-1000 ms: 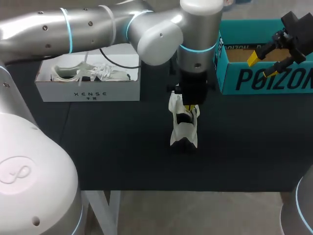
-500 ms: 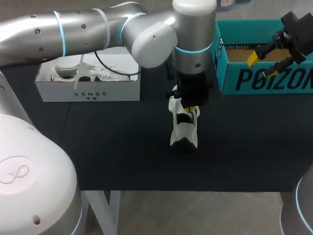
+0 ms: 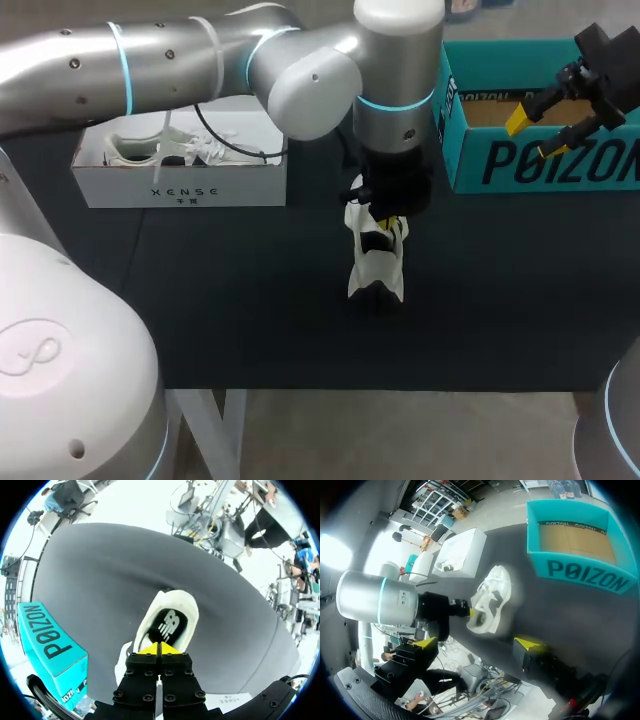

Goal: Take the shoe out of the shoebox, open the shoe tongue, remove and reinsert the insole, then place the shoe into the shoebox

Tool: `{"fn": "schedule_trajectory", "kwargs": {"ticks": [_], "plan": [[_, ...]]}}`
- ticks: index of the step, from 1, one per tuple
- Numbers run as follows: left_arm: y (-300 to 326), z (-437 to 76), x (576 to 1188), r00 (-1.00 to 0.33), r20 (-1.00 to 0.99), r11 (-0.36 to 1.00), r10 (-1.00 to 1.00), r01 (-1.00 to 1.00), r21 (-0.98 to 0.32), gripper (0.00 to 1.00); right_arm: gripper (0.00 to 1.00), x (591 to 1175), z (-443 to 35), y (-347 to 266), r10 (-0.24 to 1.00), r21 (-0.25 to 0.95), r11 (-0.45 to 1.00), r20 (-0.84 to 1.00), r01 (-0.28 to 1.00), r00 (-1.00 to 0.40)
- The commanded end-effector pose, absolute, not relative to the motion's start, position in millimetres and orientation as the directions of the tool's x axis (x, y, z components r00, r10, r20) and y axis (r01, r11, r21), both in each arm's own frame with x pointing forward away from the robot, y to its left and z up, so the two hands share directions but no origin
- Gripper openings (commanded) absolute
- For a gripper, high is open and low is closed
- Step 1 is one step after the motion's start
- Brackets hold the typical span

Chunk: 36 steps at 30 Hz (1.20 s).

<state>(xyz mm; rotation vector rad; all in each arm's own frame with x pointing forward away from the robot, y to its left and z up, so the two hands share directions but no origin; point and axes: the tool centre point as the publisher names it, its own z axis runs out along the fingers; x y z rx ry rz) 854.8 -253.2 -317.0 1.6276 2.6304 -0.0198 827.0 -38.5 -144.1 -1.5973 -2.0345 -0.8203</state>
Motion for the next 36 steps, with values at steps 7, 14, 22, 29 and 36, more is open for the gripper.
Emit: {"fn": "schedule_trajectory", "kwargs": {"ticks": [7, 14, 22, 29, 36], "plan": [[-230, -302, 838, -0.951, -0.052, 0.951, 0.304, 0.306, -0.046, 0.0, 1.0, 828, -145, -38, 0.719, 0.187, 0.165, 0.65, 0.968, -0.248], [-230, -302, 838, -0.951, -0.052, 0.951, 0.304, 0.306, -0.046, 0.0, 1.0, 828, -145, -38, 0.719, 0.187, 0.165, 0.65, 0.968, -0.248], [-234, -299, 832, -0.997, -0.067, 0.988, 0.042, 0.051, -0.145, 0.0, 1.0, 828, -145, -38, 0.719, 0.187, 0.165, 0.65, 0.968, -0.248], [-239, -305, 811, -0.996, -0.039, 0.978, 0.082, 0.088, -0.187, 0.49, 1.0, 828, -145, -38, 0.719, 0.187, 0.165, 0.65, 0.968, -0.248], [-244, -306, 789, -0.982, -0.062, 0.977, 0.181, 0.186, -0.105, 0.58, 1.0, 828, -145, -38, 0.719, 0.187, 0.165, 0.65, 0.968, -0.248]]}}
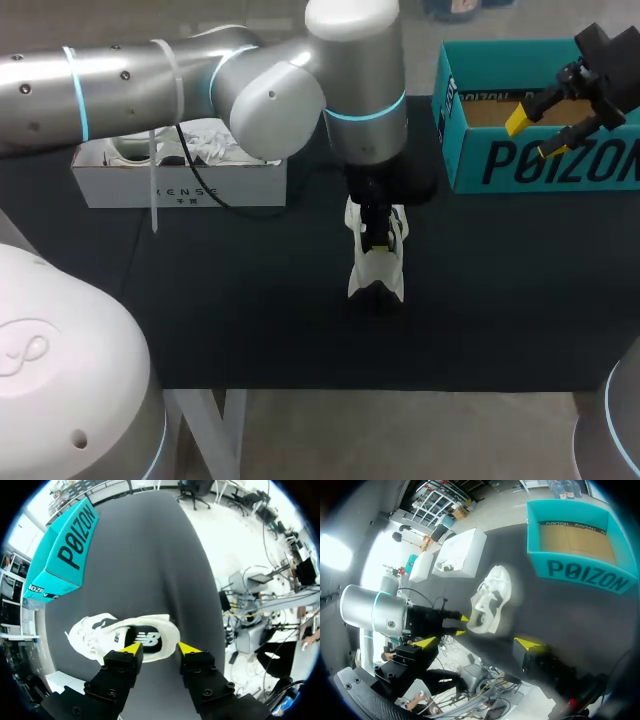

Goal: Take the shoe out of the shoebox, open the shoe tongue, remove and reinsert the insole, then place the shoe into the shoebox

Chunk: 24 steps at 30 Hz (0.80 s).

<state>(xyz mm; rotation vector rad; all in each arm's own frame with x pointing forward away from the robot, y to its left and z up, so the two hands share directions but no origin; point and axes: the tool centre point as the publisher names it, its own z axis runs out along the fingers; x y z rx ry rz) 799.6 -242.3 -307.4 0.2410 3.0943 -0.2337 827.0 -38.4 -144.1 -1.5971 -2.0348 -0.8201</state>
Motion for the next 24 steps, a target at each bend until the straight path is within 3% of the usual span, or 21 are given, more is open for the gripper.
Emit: {"fn": "schedule_trajectory", "kwargs": {"ticks": [1, 12, 16, 24], "plan": [[-244, -307, 787, -0.981, -0.061, 0.976, 0.184, 0.189, -0.105, 0.57, 1.0, 828, -145, -38, 0.719, 0.187, 0.165, 0.65, 0.968, -0.248], [-246, -339, 785, -0.989, -0.043, 0.983, 0.143, 0.147, -0.111, 0.65, 1.0, 828, -145, -38, 0.719, 0.187, 0.165, 0.65, 0.968, -0.248], [-248, -360, 787, -0.987, -0.047, 0.984, 0.152, 0.156, -0.088, 0.76, 1.0, 828, -145, -38, 0.719, 0.187, 0.165, 0.65, 0.968, -0.248], [-247, -390, 789, -0.993, -0.016, 0.99, 0.117, 0.118, -0.078, 0.75, 1.0, 828, -145, -38, 0.719, 0.187, 0.165, 0.65, 0.968, -0.248]]}}
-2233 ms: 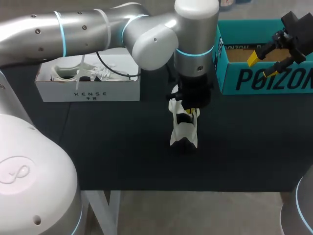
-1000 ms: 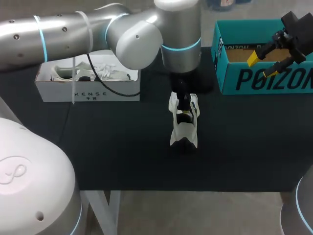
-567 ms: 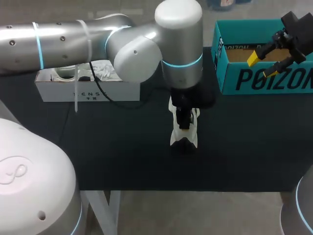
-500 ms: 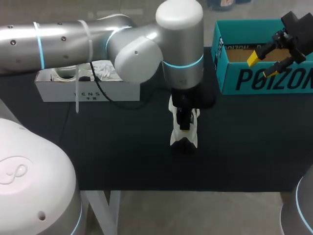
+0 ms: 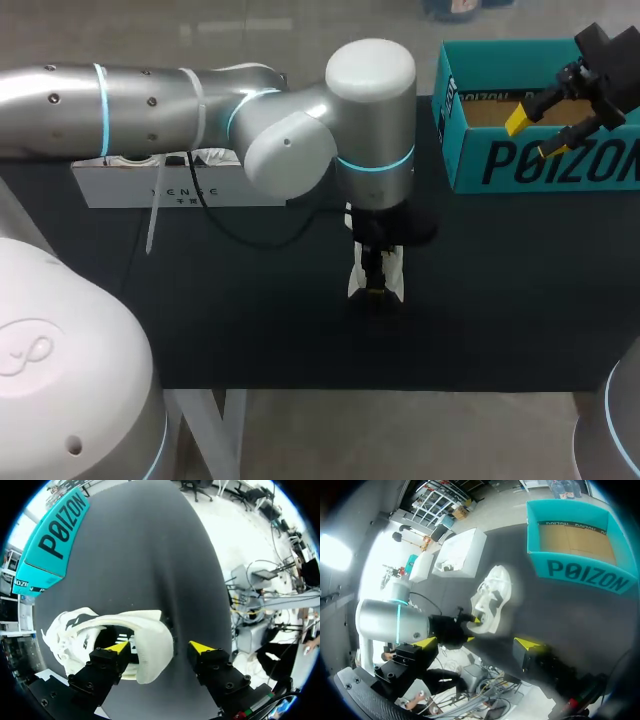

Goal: Take the shoe out of the shoebox, open the shoe tongue, remove and reinsert the insole, then place the shoe into the shoebox

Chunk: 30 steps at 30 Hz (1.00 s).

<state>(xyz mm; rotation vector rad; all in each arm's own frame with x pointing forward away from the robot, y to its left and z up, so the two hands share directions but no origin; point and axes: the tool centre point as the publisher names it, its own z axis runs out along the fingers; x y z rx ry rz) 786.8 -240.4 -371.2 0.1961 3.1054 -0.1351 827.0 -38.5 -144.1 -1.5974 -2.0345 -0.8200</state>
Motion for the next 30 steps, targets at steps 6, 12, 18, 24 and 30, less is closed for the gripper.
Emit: {"fn": "schedule_trajectory", "kwargs": {"ticks": [6, 12, 18, 24, 30], "plan": [[-244, -411, 790, -0.996, 0.016, 0.994, 0.084, 0.082, -0.068, 0.21, 1.0, 828, -145, -38, 0.719, 0.187, 0.165, 0.65, 0.968, -0.248], [-234, -402, 786, -0.994, 0.042, 0.991, 0.096, 0.092, -0.097, 0.0, 1.0, 828, -145, -38, 0.719, 0.187, 0.165, 0.65, 0.968, -0.248], [-210, -369, 786, -0.977, 0.041, 0.973, 0.208, 0.202, -0.108, 0.0, 1.0, 828, -145, -38, 0.719, 0.187, 0.165, 0.65, 0.968, -0.248], [-187, -328, 799, -0.931, 0.091, 0.929, 0.354, 0.339, -0.151, 0.0, 1.0, 828, -145, -38, 0.719, 0.187, 0.165, 0.65, 0.968, -0.248], [-165, -282, 819, -0.918, 0.045, 0.913, 0.394, 0.385, -0.137, 0.0, 1.0, 828, -145, -38, 0.719, 0.187, 0.165, 0.65, 0.968, -0.248]]}}
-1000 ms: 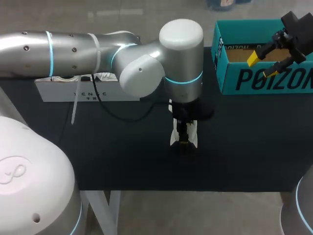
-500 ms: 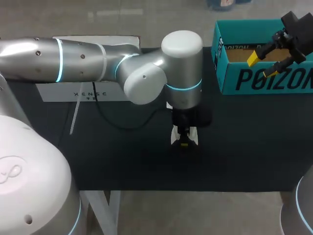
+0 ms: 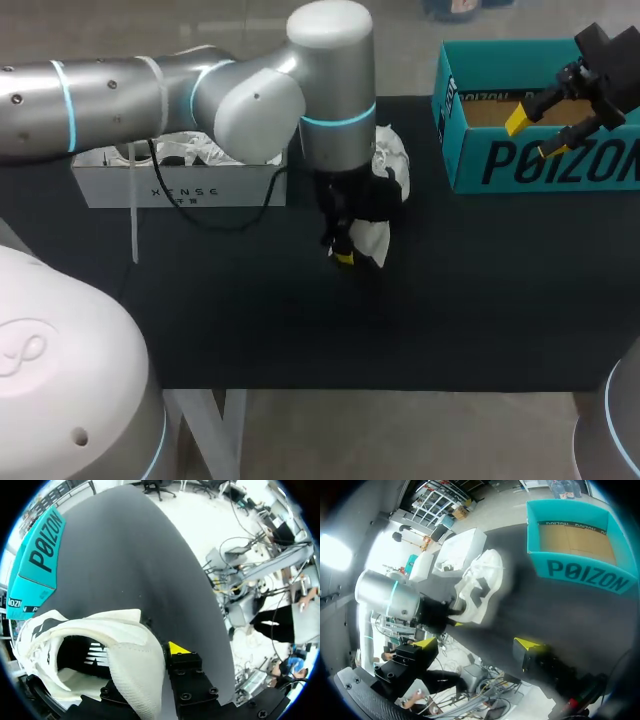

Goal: Take the shoe out of the shoebox, open the shoe tongue, remove and reinsert the insole, then place the shoe into the shoebox

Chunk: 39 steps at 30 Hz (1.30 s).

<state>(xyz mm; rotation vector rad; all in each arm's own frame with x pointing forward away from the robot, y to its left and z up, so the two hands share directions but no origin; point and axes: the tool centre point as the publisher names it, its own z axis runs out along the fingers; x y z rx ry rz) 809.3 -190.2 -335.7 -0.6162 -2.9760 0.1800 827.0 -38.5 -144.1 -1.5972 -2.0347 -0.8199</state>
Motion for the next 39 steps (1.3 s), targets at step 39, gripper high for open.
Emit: {"fn": "schedule_trajectory", "kwargs": {"ticks": [39], "plan": [[-100, -235, 861, -0.565, 0.017, 0.562, 0.825, 0.817, -0.13, 0.0, 1.0, 828, -145, -38, 0.719, 0.187, 0.165, 0.65, 0.968, -0.248]]}}
